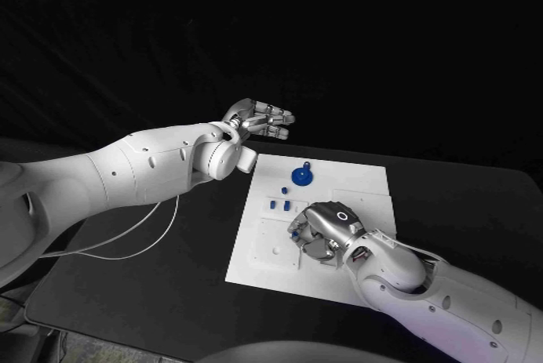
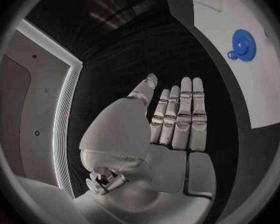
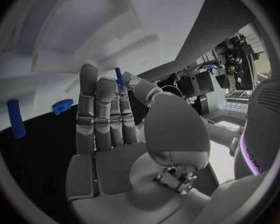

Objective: Assemble the parts on the task board

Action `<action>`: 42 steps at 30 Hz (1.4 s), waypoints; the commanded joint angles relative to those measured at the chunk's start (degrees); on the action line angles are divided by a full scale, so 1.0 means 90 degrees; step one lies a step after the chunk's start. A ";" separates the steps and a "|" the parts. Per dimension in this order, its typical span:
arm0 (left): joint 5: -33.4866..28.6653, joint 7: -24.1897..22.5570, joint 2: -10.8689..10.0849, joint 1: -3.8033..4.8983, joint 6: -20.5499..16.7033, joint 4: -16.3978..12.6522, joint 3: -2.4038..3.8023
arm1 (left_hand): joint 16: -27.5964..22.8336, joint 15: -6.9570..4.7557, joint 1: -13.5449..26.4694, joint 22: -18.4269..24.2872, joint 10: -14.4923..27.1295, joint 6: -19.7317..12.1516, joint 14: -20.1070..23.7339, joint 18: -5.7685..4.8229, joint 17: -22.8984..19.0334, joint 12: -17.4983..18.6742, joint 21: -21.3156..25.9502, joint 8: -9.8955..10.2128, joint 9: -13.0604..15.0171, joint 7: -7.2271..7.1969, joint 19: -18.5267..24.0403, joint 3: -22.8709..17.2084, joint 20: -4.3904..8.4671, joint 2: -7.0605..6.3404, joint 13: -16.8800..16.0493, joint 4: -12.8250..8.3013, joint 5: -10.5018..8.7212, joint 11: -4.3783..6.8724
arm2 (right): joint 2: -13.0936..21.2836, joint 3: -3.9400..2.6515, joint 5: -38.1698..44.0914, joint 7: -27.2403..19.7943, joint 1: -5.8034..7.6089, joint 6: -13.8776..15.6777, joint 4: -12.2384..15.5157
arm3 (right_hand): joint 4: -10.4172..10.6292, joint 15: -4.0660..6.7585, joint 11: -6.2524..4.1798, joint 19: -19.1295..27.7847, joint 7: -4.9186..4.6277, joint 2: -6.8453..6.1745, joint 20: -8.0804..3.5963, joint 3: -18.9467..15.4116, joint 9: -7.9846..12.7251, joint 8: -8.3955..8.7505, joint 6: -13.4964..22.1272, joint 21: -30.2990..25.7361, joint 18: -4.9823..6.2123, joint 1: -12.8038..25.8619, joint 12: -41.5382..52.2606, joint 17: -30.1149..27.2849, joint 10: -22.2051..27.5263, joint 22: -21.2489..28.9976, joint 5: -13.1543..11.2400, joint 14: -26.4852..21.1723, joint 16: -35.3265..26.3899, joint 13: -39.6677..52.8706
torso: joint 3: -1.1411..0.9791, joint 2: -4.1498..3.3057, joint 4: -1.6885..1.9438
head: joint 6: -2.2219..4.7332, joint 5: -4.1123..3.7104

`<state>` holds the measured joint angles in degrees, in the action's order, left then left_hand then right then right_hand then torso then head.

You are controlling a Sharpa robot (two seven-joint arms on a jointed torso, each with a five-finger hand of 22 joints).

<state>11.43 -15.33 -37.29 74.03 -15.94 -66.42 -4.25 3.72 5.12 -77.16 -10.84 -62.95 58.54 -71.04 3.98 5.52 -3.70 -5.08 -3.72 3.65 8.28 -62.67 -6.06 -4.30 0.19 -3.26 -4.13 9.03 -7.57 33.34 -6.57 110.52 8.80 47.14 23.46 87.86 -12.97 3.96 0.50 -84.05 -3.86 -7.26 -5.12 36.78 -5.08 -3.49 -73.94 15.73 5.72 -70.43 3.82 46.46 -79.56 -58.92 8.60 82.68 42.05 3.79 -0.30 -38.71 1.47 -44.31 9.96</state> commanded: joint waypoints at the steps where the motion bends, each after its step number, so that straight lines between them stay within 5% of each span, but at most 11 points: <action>1: -0.0004 -0.0049 0.0010 0.0002 0.0064 -0.0014 0.0005 | -0.0013 0.0031 -0.0011 0.0007 0.0055 -0.0031 0.0007 -0.0069 0.0008 0.0007 -0.0027 0.0009 0.0003 0.0006 -0.0007 0.0004 -0.0012 0.0062 -0.0008 0.0040 -0.0018 0.0000 | 0.0041 0.0034 0.0067 -0.0300 -0.0021 0.0454 0.0004 | 0.0031 0.0027 0.0006 -0.0222 -0.0007 -0.0001 -0.0044 0.0048 0.0007 -0.0021 -0.0048 0.0036 0.0073 -0.0086 0.0010 0.0010 -0.0037 -0.0012 -0.0034 0.0034 0.0046 0.0005 | 0.0002 -0.0001 0.0007 | -0.0010 0.0021; 9: -0.0001 -0.0048 0.0018 0.0002 0.0060 -0.0010 0.0005 | -0.0013 0.0033 -0.0010 0.0065 0.0066 -0.0037 0.0011 -0.0067 0.0011 0.0008 -0.0045 0.0009 0.0003 0.0008 -0.0010 0.0011 -0.0015 0.0068 -0.0008 0.0054 -0.0021 -0.0003 | 0.0145 0.0137 0.0074 -0.0523 -0.0031 0.0831 -0.0036 | 0.0076 0.0029 0.0000 -0.0224 -0.0004 -0.0028 -0.0045 0.0056 0.0017 -0.0022 -0.0065 0.0061 0.0073 -0.0118 0.0010 0.0012 -0.0049 -0.0019 -0.0104 0.0043 0.0063 0.0005 | 0.0005 0.0000 0.0000 | -0.0022 0.0071; 25: 0.0063 -0.0049 0.0017 0.0002 0.0069 -0.0015 0.0005 | -0.0014 0.0034 -0.0007 0.0071 0.0064 -0.0040 0.0012 -0.0067 0.0011 0.0006 -0.0047 0.0009 0.0003 0.0009 -0.0011 0.0012 -0.0015 0.0072 -0.0009 0.0062 -0.0020 -0.0003 | 0.0118 0.0157 0.0073 -0.0598 -0.0033 0.1150 -0.0033 | 0.0113 0.0031 -0.0002 -0.0226 0.0000 -0.0048 -0.0048 0.0089 0.0027 -0.0022 -0.0080 0.0100 0.0076 -0.0148 0.0008 0.0011 -0.0058 -0.0030 -0.0155 0.0041 0.0086 0.0005 | 0.0002 -0.0001 0.0006 | -0.0035 0.0115; 42: 0.0064 -0.0046 0.0018 0.0002 0.0078 -0.0043 0.0005 | -0.0014 0.0036 -0.0004 0.0091 0.0068 -0.0042 0.0016 -0.0067 0.0012 0.0006 -0.0050 0.0008 0.0003 0.0008 -0.0011 0.0019 -0.0017 0.0075 -0.0008 0.0081 -0.0025 -0.0004 | 0.0039 0.0203 0.0131 -0.0461 -0.0036 0.0670 -0.0134 | 0.0136 0.0029 0.0000 -0.0220 -0.0003 -0.0045 -0.0046 0.0068 0.0033 -0.0021 -0.0072 0.0130 0.0075 -0.0166 0.0005 0.0001 -0.0051 -0.0048 -0.0172 0.0036 0.0096 0.0004 | 0.0010 -0.0003 0.0006 | -0.0079 0.0147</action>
<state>11.74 -15.33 -37.20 74.02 -15.88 -66.61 -4.25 3.72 5.12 -77.16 -10.07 -62.75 58.54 -71.04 3.98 5.55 -3.70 -5.30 -3.72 3.65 8.28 -62.67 -5.88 -4.30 0.19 -3.26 -3.64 9.03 -7.78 33.77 -4.77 110.68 4.32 46.88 31.34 86.66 -11.91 4.07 0.37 -83.93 -3.86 -7.70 -5.23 37.48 -4.75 -3.48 -74.32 16.51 5.30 -71.37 3.71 46.49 -79.66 -59.29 7.25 82.84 42.55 3.78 -0.23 -38.72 1.51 -44.99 11.26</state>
